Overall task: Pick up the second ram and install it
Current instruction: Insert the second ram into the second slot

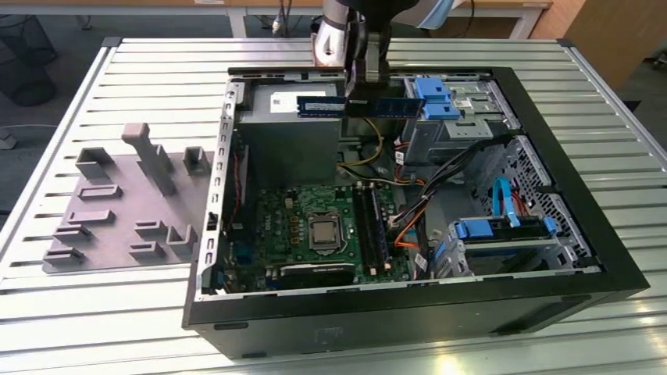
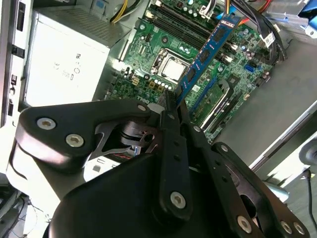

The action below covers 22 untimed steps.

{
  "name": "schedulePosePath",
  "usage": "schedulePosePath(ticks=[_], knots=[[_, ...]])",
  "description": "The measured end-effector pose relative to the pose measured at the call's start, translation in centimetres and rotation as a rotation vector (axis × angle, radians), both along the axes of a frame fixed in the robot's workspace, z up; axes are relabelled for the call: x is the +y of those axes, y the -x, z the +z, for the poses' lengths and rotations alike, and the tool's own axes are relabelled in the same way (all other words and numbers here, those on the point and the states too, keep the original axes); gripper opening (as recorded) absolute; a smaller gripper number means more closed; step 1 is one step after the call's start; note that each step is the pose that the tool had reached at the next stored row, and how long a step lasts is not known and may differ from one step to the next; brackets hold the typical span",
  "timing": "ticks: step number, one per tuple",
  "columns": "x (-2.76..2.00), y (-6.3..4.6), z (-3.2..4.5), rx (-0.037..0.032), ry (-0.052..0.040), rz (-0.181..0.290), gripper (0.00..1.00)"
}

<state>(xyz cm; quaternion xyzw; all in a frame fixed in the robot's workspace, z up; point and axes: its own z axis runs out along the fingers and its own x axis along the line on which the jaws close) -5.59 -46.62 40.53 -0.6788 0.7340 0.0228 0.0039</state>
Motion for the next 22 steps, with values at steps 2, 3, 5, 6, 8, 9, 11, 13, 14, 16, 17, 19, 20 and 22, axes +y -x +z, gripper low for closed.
schedulePosePath(ticks=[2, 3, 5, 6, 8, 9, 11, 13, 14, 16, 17, 19, 20, 22], knots=[[0.01, 0.0, -0.01, 0.0, 0.0001, -0.028, 0.14], [0.0, 0.0, -0.02, 0.0, 0.0002, -0.063, 0.14], [0.0, 0.0, -0.02, 0.0, 0.0002, -0.093, 0.14], [0.0, 0.0, -0.02, 0.0, 0.0003, -0.101, 0.14], [0.0, 0.0, -0.03, 0.0, 0.0003, -0.119, 0.14], [0.0, 0.0, -0.03, 0.0, 0.0004, -0.129, 0.14], [0.0, 0.0, -0.03, 0.0, 0.0005, -0.145, 0.14], [0.0, 0.0, -0.04, 0.0, 0.0005, -0.163, 0.14], [0.0, 0.0, -0.04, 0.0, 0.0006, -0.174, 0.14], [0.0, 0.0, -0.04, 0.0, 0.0008, -0.196, 0.14], [0.0, 0.0, -0.05, 0.0, 0.0008, -0.219, 0.14], [0.0, 0.0, -0.07, 0.0, 0.0013, -0.282, 0.14], [0.0, 0.0, -0.08, 0.0, 0.0014, -0.295, 0.14], [0.0, 0.0, -0.08, -0.0001, 0.0015, -0.321, 0.14]])
